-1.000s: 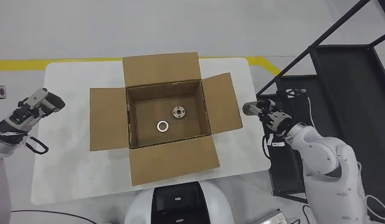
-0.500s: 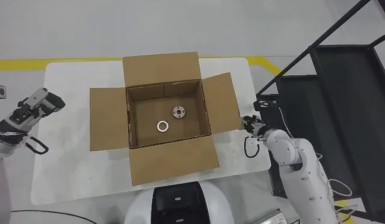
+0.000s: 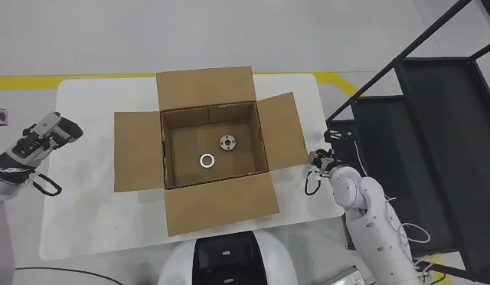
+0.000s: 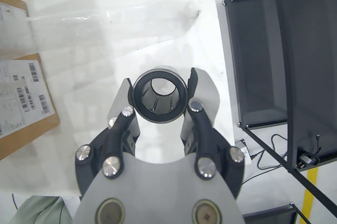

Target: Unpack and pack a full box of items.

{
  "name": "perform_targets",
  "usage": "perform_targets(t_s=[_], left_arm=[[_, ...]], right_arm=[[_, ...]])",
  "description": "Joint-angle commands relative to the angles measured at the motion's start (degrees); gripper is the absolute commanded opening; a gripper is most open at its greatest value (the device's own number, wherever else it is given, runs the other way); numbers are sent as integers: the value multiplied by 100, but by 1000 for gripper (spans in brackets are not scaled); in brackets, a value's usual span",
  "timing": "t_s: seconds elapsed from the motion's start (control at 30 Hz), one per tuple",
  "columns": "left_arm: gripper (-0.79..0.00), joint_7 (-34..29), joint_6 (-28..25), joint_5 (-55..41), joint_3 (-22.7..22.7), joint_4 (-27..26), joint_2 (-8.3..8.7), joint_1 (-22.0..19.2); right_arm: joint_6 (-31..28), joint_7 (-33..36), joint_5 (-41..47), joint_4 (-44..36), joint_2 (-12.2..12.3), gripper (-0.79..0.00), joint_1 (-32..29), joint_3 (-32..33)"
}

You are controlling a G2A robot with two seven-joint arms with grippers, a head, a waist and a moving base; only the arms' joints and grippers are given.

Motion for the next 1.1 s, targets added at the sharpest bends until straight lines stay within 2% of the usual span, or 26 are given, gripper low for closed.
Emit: perform_targets(t_s=[0.0,0.27,0.33,0.37,0.67,0.97,1.07], left_arm=[[0,0,0,0,0,0,0,0],[0,0,0,0,0,0,0,0],[0,0,0,0,0,0,0,0],[0,0,0,0,0,0,0,0],[0,0,0,0,0,0,0,0],[0,0,0,0,0,0,0,0],[0,0,0,0,0,0,0,0]], right_arm=[[54,-53,-31,135,-9,-785,100,-59],[132,-97,61,510,-41,-773,393,-197],[56,-115,167,620,-45,-406,444,-204],[33,-115,214,657,-48,0,463,-210],[-10,-124,290,579,-49,0,459,-234],[144,-445,184,-1128,-6,0,-514,180],[17,-633,192,-1593,3,0,-745,297]])
